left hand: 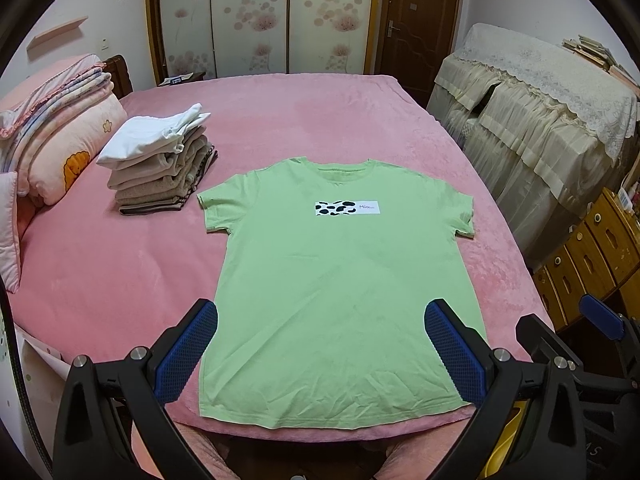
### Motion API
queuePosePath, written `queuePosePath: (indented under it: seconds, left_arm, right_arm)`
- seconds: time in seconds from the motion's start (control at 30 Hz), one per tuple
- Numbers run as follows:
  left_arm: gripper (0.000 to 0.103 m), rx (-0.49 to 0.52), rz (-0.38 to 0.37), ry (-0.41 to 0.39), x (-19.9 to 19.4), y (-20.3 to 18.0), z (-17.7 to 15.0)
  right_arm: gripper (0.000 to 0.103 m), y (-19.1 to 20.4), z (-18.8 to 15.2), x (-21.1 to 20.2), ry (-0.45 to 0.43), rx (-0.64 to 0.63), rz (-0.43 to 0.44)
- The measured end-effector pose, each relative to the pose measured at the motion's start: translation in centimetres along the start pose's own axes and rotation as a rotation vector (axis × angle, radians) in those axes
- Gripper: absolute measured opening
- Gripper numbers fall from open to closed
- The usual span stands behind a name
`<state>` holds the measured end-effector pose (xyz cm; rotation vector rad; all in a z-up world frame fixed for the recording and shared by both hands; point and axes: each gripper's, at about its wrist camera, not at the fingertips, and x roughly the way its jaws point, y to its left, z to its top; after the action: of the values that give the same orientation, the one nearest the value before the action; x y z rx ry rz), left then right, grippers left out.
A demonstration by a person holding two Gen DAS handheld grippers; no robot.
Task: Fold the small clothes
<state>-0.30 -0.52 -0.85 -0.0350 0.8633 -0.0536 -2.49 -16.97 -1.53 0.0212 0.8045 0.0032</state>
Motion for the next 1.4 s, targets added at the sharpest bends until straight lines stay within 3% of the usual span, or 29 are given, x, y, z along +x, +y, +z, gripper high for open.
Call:
queuePosePath:
  seconds: [1.4]
  left_arm:
    - [0.102,0.019,0.033,0.052,3.0,-0.6,0.1]
  right_arm:
    - [0.1,-0.2,-0.6,2.5,0.051,0.008,0.004]
